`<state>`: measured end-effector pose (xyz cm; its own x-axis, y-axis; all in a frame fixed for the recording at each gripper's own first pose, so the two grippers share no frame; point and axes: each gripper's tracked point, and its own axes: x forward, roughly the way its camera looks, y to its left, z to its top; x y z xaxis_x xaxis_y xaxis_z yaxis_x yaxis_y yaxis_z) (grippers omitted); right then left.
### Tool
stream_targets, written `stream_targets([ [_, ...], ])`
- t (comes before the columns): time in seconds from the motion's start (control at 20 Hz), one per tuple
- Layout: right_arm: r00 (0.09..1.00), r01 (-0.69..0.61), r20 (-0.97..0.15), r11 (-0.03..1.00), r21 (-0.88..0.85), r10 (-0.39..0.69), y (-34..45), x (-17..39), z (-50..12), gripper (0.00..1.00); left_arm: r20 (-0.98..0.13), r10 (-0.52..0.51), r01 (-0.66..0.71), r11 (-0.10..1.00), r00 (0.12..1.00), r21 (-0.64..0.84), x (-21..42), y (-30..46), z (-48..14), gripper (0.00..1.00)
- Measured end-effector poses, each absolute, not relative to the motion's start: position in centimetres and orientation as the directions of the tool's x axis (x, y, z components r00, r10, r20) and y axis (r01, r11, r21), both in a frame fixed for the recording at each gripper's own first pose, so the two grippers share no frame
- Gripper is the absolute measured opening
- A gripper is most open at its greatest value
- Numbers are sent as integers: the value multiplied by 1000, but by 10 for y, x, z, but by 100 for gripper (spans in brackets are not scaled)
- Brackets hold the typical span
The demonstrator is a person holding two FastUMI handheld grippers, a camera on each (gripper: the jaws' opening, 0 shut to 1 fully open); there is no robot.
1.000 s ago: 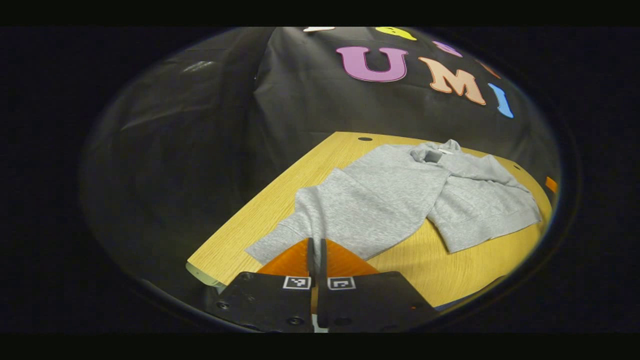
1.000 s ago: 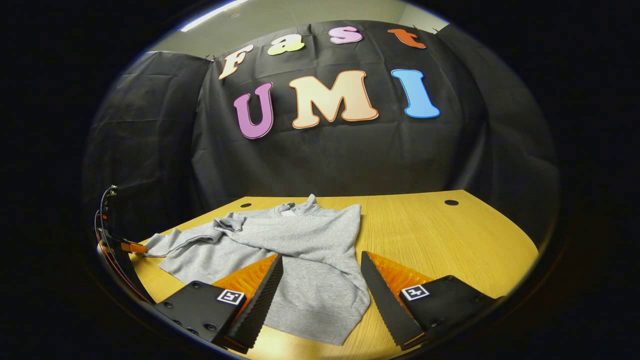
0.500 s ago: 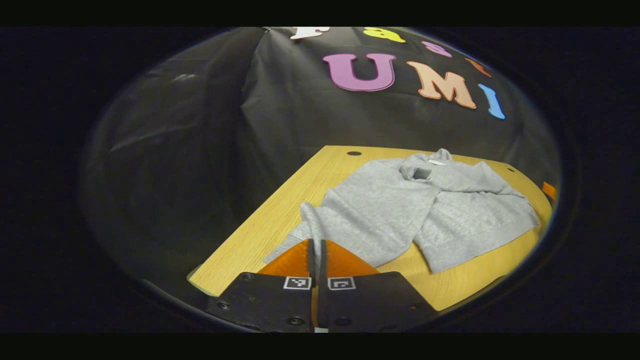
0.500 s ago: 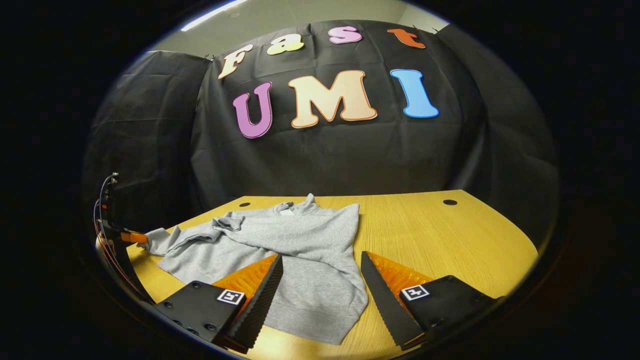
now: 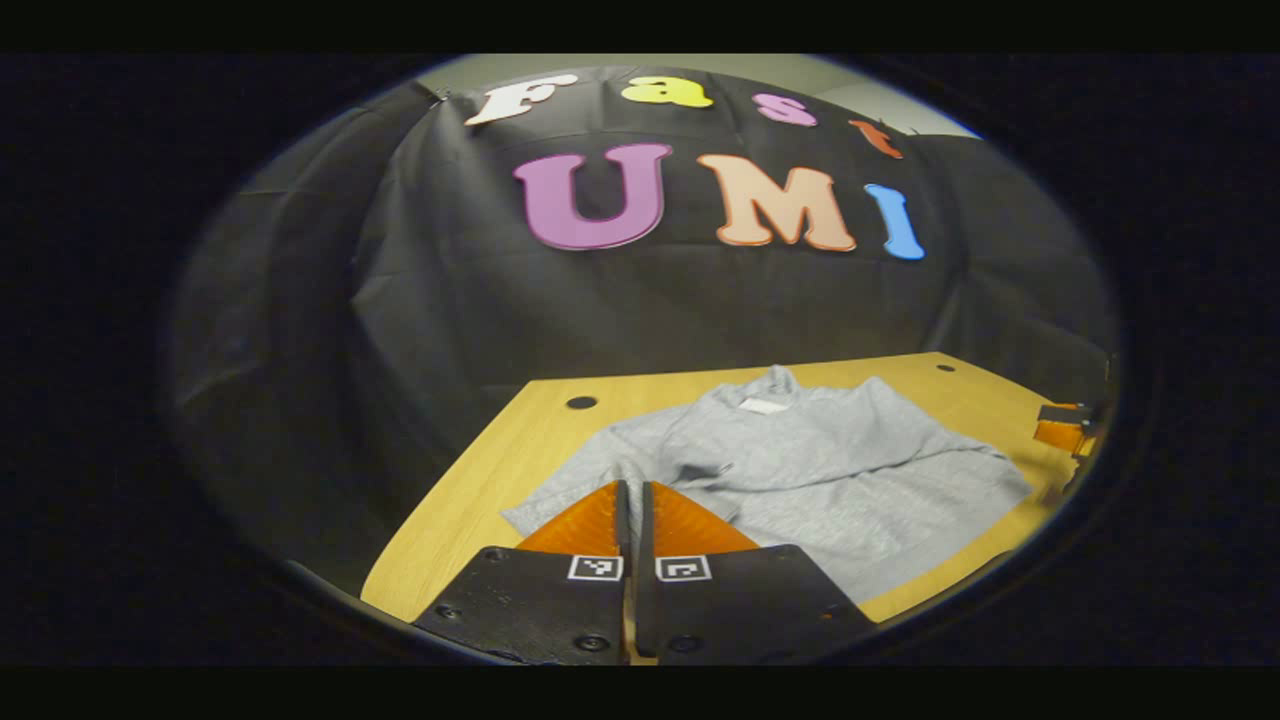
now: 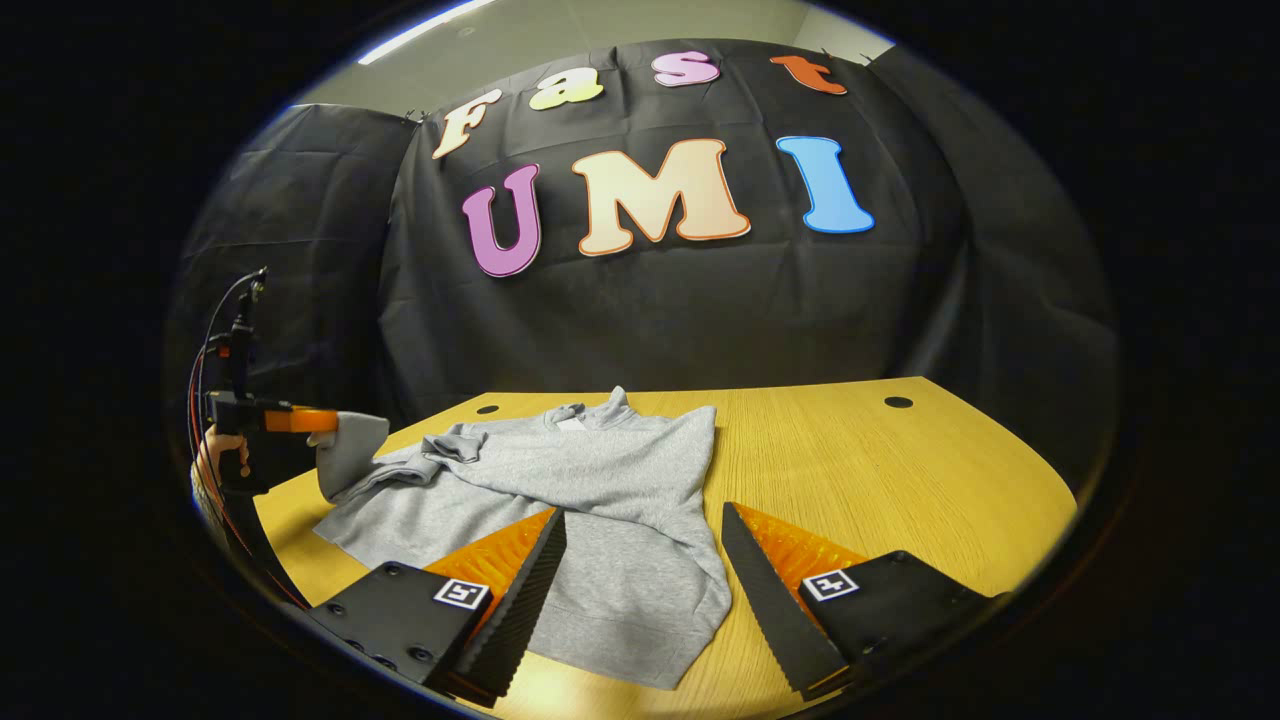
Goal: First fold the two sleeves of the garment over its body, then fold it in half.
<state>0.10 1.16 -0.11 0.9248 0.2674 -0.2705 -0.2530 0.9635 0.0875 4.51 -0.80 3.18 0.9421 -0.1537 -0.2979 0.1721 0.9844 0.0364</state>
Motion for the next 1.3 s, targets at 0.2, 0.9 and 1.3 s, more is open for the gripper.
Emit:
stream_targets([
  [0.2,919,-252,-288,963,90,268,12,2,-9,98,-223,-258,274,961,940,44,83,-76,64,0],
  [0.9,911,-228,-331,969,96,247,-3,6,-24,98,-207,-516,520,853,831,-35,149,-288,61,0],
  [1.3,916,-199,-334,975,102,222,-21,9,-23,98,-324,-542,565,825,776,-25,162,-350,0,0],
])
